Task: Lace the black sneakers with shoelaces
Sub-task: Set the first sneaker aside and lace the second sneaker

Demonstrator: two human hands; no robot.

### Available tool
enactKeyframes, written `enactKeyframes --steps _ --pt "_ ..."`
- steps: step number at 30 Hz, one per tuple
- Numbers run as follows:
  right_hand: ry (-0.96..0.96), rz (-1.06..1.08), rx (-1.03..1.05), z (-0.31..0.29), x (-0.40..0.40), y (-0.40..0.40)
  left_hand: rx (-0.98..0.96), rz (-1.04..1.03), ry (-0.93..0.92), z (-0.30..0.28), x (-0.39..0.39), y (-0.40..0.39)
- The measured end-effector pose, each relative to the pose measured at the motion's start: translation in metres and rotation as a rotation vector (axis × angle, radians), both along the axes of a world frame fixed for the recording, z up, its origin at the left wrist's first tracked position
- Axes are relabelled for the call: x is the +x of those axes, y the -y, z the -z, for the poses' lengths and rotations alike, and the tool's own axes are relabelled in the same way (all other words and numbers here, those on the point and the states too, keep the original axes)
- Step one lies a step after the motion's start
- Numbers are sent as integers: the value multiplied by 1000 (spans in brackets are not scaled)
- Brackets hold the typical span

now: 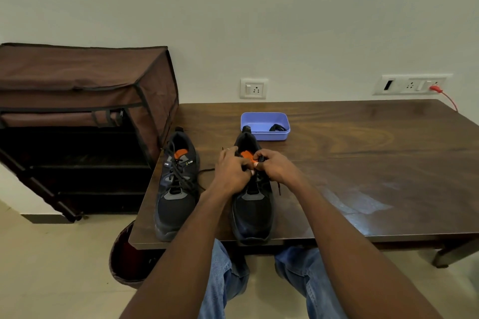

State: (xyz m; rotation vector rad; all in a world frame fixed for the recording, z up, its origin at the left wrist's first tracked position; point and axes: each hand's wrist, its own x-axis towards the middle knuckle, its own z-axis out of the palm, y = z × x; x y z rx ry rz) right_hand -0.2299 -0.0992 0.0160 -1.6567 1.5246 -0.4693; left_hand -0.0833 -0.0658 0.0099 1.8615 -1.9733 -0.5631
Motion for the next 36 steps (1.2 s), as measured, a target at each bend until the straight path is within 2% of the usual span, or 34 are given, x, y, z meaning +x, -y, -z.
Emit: enactKeyframes --steps 1,6,10,13,15,19,21,24,27,29,31,36 --pt "-3 0 5 0 0 0 17 23 13 1 0 1" --pt "12 0 -1 0 1 0 -4 -43 -226 -5 -3 -4" --pt "24 19 -4 1 1 1 -20 -245 -477 -5 2 -1" --pt "6 11 1 1 2 0 -18 -457 -791 -6 6 1" --pt "4 7 1 1 2 0 -66 -555 -874 -8 7 0" --pt "16 3 9 0 1 0 -197 -733 -815 -9 10 1" --pt "14 1 9 0 2 0 -212 -747 -646 -9 11 -2" --pt "-5 4 5 0 3 1 -224 -532 -346 -5 13 1" --pt "-16 -1 -3 -1 3 -1 -61 -159 -343 1 10 6" --pt "-17 -4 -8 -2 3 -1 61 6 -274 3 3 1" --pt "-12 -6 4 -2 3 -1 61 35 -192 3 -1 -1" --pt "-12 -22 -9 -2 4 -2 22 -9 -200 -4 0 -3"
